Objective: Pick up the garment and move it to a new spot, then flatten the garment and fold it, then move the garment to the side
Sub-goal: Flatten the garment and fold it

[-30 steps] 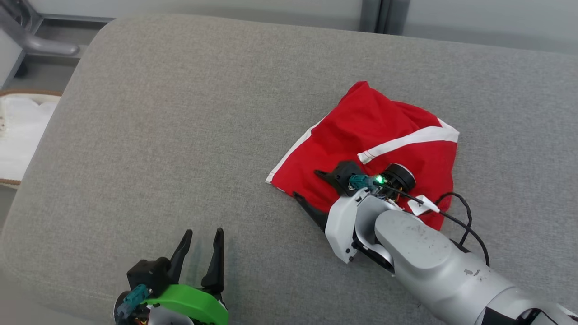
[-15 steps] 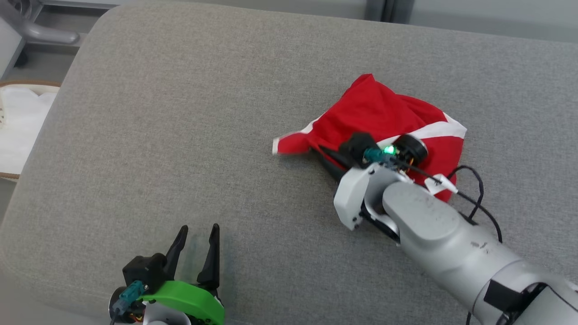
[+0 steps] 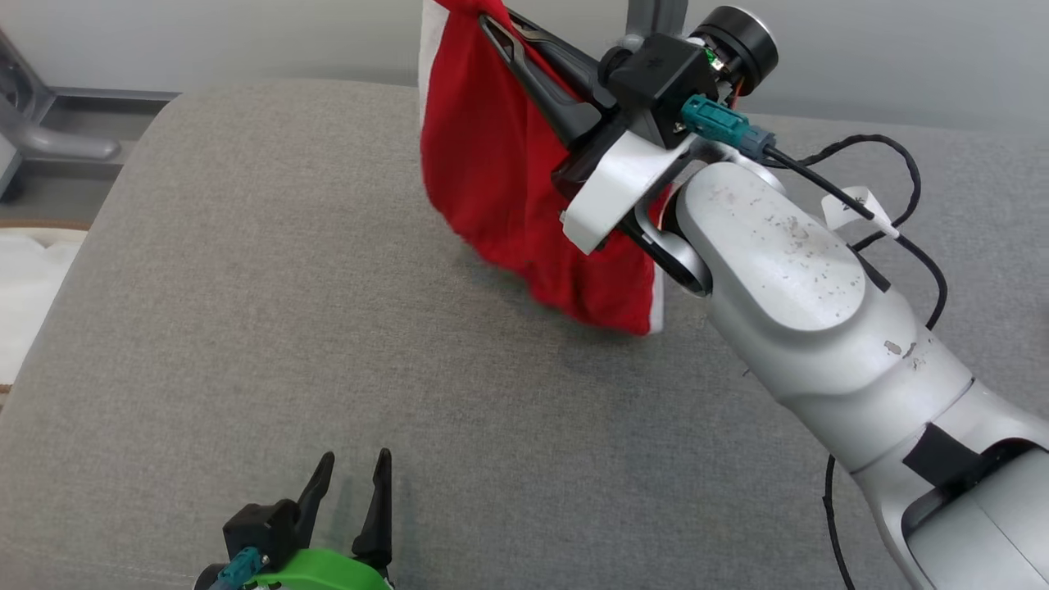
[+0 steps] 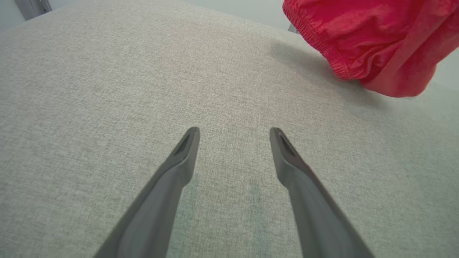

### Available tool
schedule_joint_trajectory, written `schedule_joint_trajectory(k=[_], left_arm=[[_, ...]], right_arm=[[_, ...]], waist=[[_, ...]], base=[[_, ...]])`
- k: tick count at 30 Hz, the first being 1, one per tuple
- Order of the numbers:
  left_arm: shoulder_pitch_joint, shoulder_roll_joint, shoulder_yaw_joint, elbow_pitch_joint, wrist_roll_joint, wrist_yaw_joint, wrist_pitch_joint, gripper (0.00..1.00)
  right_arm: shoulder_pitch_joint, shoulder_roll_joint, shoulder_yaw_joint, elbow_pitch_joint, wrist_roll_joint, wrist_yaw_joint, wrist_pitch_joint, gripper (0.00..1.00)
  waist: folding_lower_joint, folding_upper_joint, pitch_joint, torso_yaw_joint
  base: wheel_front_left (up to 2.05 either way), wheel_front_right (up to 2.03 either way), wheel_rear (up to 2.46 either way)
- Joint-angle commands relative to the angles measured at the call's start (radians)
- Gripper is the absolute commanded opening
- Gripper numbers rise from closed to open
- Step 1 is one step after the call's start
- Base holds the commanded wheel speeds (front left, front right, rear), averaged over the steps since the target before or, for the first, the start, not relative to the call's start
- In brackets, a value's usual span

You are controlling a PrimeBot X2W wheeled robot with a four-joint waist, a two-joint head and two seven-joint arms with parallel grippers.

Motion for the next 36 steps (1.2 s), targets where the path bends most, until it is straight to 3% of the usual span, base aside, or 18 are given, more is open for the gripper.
schedule_joint_trajectory(k=[1, 4, 8, 12, 17, 19, 20, 28, 36], left_arm=[[0.017, 0.000, 0.010, -0.001, 0.013, -0.003, 0.000, 1.00], [0.037, -0.005, 0.023, -0.004, 0.023, -0.003, 0.000, 1.00], [0.050, -0.011, 0.035, -0.015, 0.030, -0.003, 0.000, 1.00], [0.045, -0.016, 0.049, -0.020, 0.037, -0.003, 0.000, 1.00], [0.028, -0.017, 0.065, -0.027, 0.044, -0.003, 0.000, 1.00], [0.024, -0.016, 0.071, -0.027, 0.048, -0.003, 0.000, 1.00], [0.021, -0.017, 0.072, -0.026, 0.050, -0.003, 0.000, 1.00], [0.003, -0.020, 0.075, -0.026, 0.052, -0.003, 0.000, 1.00], [-0.060, -0.024, 0.025, -0.019, -0.006, -0.003, 0.000, 1.00]], right_arm=[[0.031, -0.004, -0.018, -0.011, -0.017, -0.002, -0.004, 0.00], [0.116, -0.019, -0.040, -0.034, -0.054, -0.002, -0.004, 0.00], [0.287, -0.095, -0.033, -0.059, -0.049, -0.002, -0.004, 0.00], [0.459, -0.179, -0.108, -0.046, -0.066, -0.002, -0.004, 0.00], [0.619, -0.209, -0.245, -0.034, -0.121, -0.002, -0.004, 0.00], [0.669, -0.203, -0.306, -0.029, -0.149, -0.002, -0.004, 0.44], [0.692, -0.200, -0.341, -0.025, -0.176, -0.002, -0.004, 1.00], [0.827, -0.092, -0.637, -0.209, -0.370, -0.002, -0.004, 1.00], [0.904, -0.015, -0.706, -0.343, -0.422, -0.002, -0.004, 1.00]], waist=[[0.0000, 0.0000, -0.031, -0.038], [0.0000, 0.0000, -0.046, -0.073], [0.0000, 0.0000, -0.054, -0.122], [0.0000, 0.0000, -0.048, -0.167], [0.0000, 0.0000, -0.039, -0.213], [0.0000, 0.0000, -0.039, -0.228], [0.0000, 0.0000, -0.040, -0.234], [0.0000, 0.0000, -0.047, -0.265], [0.0000, 0.0000, -0.041, -0.284]], base=[[0.00, 0.00, 0.00], [0.00, 0.00, 0.00], [0.00, 0.00, 0.00], [0.00, 0.00, 0.00], [0.00, 0.00, 0.00], [0.00, 0.00, 0.00], [0.00, 0.00, 0.00], [0.00, 0.00, 0.00], [0.00, 0.00, 0.00]])
